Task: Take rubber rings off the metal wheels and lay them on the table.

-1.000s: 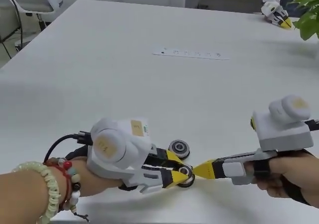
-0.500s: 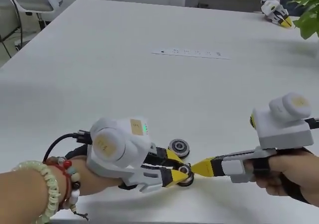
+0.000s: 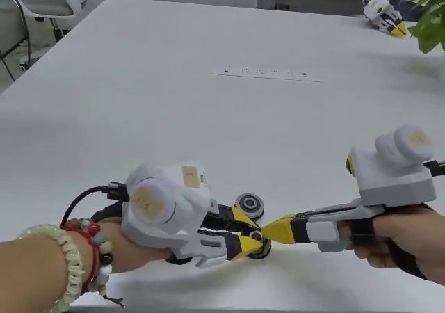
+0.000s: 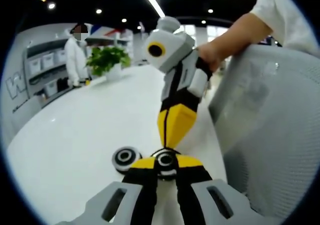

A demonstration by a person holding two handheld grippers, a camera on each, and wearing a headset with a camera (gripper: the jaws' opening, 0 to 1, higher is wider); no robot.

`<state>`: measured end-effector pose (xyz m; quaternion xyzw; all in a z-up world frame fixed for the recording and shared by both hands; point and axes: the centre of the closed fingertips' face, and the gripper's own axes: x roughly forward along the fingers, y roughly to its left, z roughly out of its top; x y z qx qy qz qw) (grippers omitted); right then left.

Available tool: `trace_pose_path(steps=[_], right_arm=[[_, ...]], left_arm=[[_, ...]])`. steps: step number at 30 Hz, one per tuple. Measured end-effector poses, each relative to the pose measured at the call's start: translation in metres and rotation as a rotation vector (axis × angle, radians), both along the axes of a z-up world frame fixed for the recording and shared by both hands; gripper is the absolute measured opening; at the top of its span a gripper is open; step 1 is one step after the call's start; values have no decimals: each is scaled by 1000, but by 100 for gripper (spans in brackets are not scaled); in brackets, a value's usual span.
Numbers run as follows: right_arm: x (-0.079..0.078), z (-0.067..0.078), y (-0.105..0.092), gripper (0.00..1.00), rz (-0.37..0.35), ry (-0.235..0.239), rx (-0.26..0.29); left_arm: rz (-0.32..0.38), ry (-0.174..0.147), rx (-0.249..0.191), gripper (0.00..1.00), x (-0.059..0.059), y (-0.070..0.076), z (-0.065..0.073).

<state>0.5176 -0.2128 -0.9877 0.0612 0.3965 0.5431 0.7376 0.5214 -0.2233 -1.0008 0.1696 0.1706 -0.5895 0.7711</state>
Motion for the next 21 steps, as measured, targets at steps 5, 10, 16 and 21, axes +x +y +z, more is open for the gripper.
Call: trace_pose_path(steps=[5, 10, 16, 21], right_arm=[[4, -1, -4, 0, -14, -9, -20], [7, -11, -11, 0, -21, -23, -84], [10, -12, -13, 0, -21, -27, -93], [10, -13, -15, 0, -24, -21, -100]], left_arm=[[1, 0, 0, 14, 0, 0, 0], [5, 1, 8, 14, 0, 0, 0], [23, 44, 31, 14, 1, -1, 2], [11, 35, 46, 14, -1, 2, 3]])
